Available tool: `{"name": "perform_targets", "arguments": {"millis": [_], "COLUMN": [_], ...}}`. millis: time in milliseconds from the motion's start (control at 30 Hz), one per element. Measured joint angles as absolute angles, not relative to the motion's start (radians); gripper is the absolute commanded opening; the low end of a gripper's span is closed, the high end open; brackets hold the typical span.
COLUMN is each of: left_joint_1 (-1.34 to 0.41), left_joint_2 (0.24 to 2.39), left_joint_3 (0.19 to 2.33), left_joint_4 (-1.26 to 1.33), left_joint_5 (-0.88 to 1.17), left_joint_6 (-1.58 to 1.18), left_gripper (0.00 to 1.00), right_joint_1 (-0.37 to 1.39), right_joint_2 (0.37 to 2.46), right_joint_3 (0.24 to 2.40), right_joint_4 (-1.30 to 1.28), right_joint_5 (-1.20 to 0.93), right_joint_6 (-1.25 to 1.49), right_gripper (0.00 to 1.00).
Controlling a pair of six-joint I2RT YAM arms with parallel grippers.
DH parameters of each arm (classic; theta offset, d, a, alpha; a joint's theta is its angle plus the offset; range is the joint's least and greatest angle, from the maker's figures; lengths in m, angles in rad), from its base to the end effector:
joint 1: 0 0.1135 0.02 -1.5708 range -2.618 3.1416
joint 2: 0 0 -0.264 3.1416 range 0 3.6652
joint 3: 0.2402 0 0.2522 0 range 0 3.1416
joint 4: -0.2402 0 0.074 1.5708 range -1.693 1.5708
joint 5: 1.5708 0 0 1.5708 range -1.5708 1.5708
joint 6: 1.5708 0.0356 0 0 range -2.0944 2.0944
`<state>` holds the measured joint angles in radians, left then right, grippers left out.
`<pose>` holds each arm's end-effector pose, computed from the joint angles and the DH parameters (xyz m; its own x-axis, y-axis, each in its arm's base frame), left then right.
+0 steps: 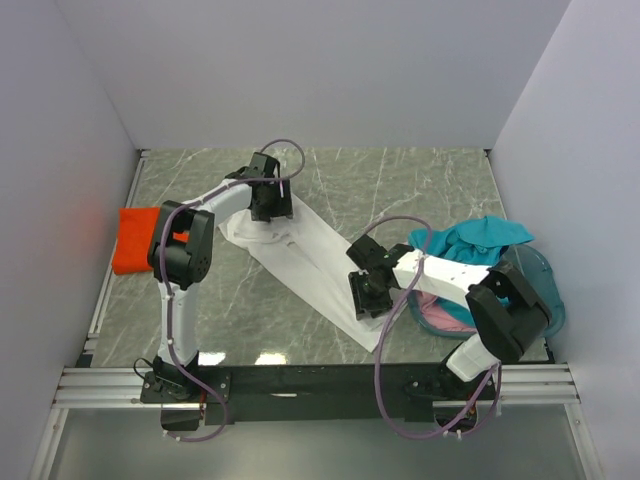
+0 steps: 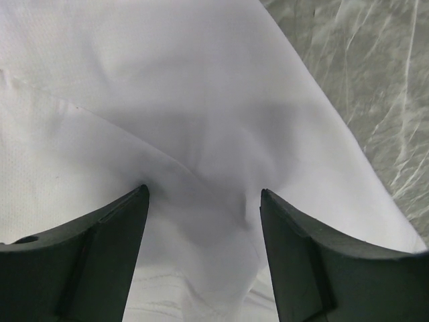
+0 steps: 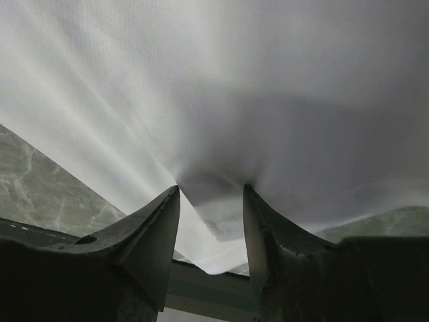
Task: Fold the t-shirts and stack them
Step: Fold the tshirt
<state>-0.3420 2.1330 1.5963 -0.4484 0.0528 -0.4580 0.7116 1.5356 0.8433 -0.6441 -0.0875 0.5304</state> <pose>0.4351 -0.1569 0.1719 -0.8644 -0.1610 -0.4764 -0.0221 0.9586 -0.2839 0.1971 0.1741 0.1607 -0.9723 -0.1730 -0.1574 -0.2018 0.9607 0.1908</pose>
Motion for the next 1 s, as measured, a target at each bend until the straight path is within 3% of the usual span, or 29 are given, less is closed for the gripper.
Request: {"name": "perform_targets", "arguments": {"millis": [333, 567, 767, 1000], "left_joint_1": [-0.341, -0.324, -0.285, -0.276], "left_joint_2": [2.038, 1.919, 1.972, 2.054], "left_joint_3": [1.611, 1.500, 1.430, 1.503], "left_joint_4": [-0.583, -0.572, -0.582, -0.582], "left_joint_5": [0.040, 0.030, 0.029, 0.018], "left_joint_6": [-0.486, -0.549, -0.573, -0.569], "left_gripper": [0.76, 0.75, 0.76, 0.75], "right_joint_1": [0.715, 0.715, 0.715, 0.715], "right_joint_2": [1.479, 1.506, 1.519, 1.526], "right_joint_3": [0.932, 0.847, 0.824, 0.824], "right_joint_4": [-0.746, -0.692, -0.661, -0.640], "right_joint_5": [-0.036, -0.024, -0.033, -0.092], "right_joint_6": [0.498, 0.481, 0.481, 0.466], "right_gripper": [0.51, 0.51, 0.51, 0.51]}}
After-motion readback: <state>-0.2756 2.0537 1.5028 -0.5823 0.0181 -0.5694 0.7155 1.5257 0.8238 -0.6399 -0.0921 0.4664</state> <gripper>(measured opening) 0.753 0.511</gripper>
